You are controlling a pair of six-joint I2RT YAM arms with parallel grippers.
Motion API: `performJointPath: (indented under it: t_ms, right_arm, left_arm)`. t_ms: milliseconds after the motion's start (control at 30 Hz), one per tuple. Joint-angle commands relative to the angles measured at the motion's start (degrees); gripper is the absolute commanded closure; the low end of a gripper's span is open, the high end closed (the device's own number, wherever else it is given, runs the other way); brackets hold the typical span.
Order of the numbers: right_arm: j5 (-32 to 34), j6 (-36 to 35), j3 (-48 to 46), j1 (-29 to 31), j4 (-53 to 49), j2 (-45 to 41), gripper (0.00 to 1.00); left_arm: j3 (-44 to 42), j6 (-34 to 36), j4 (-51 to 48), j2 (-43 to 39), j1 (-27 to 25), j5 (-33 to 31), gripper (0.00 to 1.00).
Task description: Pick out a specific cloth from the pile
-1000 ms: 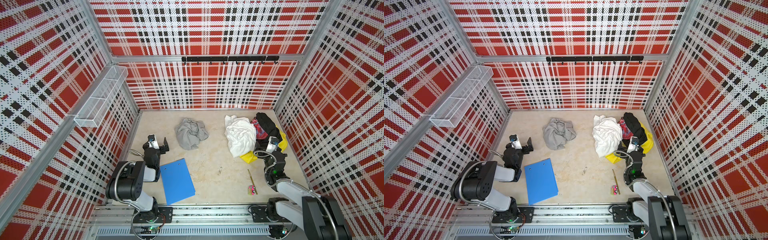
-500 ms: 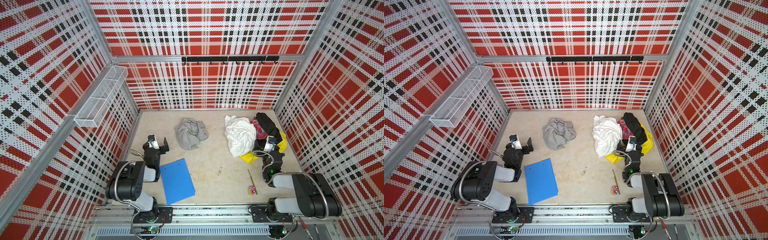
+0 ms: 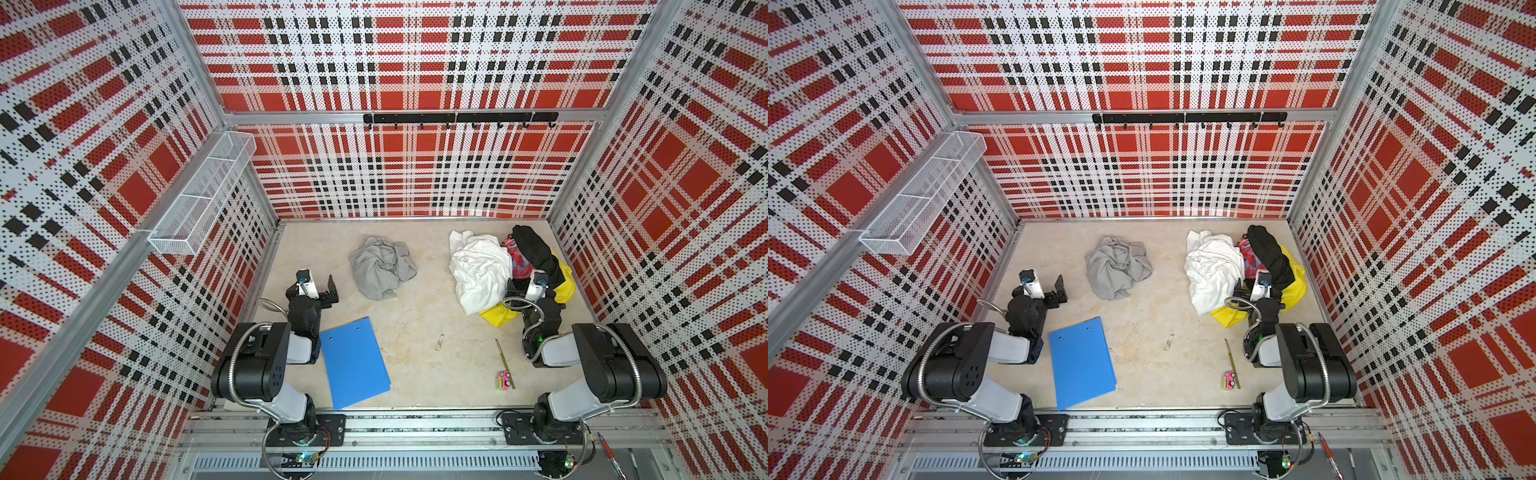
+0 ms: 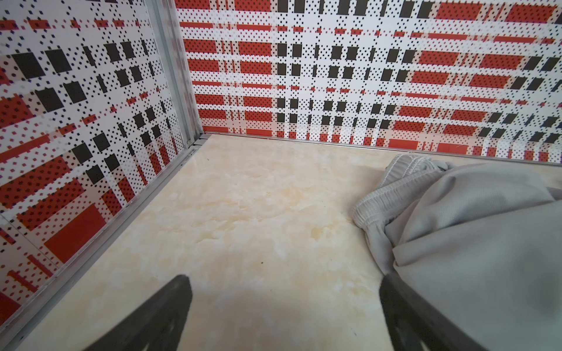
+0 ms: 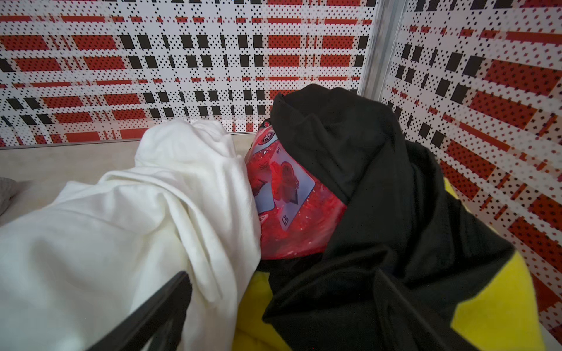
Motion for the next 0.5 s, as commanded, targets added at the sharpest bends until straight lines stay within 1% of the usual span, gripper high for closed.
performJointPath:
  t_ms: [0, 467]
  right_arm:
    - [1.12, -0.58, 1.09, -0.21, 3.01, 0.35, 0.00]
    - [1.38, -0.76, 1.20, -0.07, 2.65, 0.23, 0.00]
  left_arm:
    - [0.72, 0.39, 0.85, 0.05, -0.29, -0.55, 0.01]
    - [0.73, 0.38, 0.87, 0.05, -0.32, -0.55, 0.01]
